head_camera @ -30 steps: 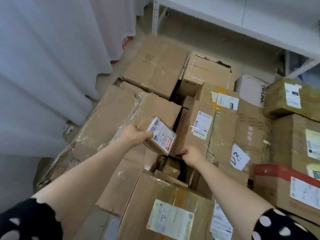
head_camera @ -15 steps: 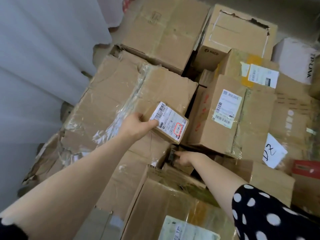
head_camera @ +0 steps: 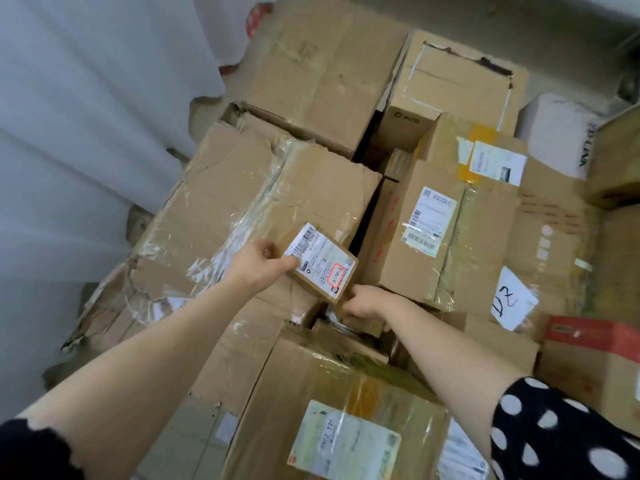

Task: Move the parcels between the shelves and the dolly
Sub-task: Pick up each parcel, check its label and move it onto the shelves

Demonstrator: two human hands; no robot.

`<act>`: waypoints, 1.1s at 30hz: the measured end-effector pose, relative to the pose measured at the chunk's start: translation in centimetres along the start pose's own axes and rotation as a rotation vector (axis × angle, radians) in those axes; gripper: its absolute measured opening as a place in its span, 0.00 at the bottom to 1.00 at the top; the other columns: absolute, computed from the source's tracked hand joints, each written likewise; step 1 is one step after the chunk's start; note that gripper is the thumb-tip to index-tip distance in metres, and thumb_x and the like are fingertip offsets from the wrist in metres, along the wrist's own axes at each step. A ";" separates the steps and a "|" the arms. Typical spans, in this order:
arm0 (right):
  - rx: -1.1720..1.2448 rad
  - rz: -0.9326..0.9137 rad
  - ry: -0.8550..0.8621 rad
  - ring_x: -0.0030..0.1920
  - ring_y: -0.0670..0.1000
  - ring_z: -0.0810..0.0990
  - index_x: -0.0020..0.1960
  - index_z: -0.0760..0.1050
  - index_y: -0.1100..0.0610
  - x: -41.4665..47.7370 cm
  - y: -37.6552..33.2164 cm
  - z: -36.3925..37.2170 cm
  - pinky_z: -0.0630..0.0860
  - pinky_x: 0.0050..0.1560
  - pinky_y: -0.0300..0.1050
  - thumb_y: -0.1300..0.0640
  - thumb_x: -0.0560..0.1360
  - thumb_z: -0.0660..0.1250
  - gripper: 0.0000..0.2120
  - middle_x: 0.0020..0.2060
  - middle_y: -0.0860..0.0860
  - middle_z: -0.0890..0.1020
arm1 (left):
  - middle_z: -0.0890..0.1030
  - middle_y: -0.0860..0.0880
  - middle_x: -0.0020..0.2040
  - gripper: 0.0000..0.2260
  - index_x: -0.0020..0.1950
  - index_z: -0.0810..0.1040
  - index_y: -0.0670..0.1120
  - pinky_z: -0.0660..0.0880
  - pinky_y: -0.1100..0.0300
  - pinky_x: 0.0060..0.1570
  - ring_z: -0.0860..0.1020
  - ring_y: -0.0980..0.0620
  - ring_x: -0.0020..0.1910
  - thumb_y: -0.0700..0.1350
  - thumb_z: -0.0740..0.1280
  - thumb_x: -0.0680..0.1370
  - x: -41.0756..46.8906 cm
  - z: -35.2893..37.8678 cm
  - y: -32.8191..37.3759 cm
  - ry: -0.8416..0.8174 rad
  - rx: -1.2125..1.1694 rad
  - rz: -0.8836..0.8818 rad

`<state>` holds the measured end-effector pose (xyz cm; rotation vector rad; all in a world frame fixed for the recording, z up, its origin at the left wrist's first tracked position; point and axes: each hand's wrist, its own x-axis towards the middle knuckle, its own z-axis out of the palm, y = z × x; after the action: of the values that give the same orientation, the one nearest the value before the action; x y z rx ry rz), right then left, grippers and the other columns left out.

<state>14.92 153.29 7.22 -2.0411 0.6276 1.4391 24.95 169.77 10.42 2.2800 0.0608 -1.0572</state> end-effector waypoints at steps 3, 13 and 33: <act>0.121 0.065 0.067 0.48 0.53 0.73 0.64 0.72 0.58 -4.7 0.6 -1.8 0.72 0.40 0.43 0.51 0.76 0.62 0.19 0.61 0.56 0.75 | 0.74 0.51 0.47 0.10 0.44 0.74 0.53 0.67 0.59 0.45 0.70 0.49 0.49 0.55 0.72 0.71 -1.7 -0.5 0.8 -0.001 -0.068 -0.041; 0.648 0.003 0.538 0.44 0.53 0.77 0.47 0.77 0.51 -10.9 9.5 -7.1 0.74 0.43 0.43 0.50 0.73 0.63 0.08 0.42 0.51 0.79 | 0.78 0.47 0.48 0.13 0.57 0.81 0.43 0.66 0.60 0.48 0.72 0.50 0.49 0.46 0.71 0.74 -4.2 1.3 5.1 -0.013 -0.134 -0.105; 0.907 0.079 0.296 0.40 0.57 0.84 0.59 0.75 0.63 -5.1 5.8 0.2 0.83 0.43 0.51 0.54 0.77 0.68 0.16 0.47 0.57 0.82 | 0.76 0.45 0.45 0.10 0.54 0.77 0.44 0.74 0.55 0.45 0.75 0.48 0.43 0.45 0.71 0.74 -1.9 5.0 3.9 -0.249 -0.155 -0.244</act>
<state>9.34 149.43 10.94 -1.4845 1.2211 0.6604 21.44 164.21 11.30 2.0224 0.3149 -1.4040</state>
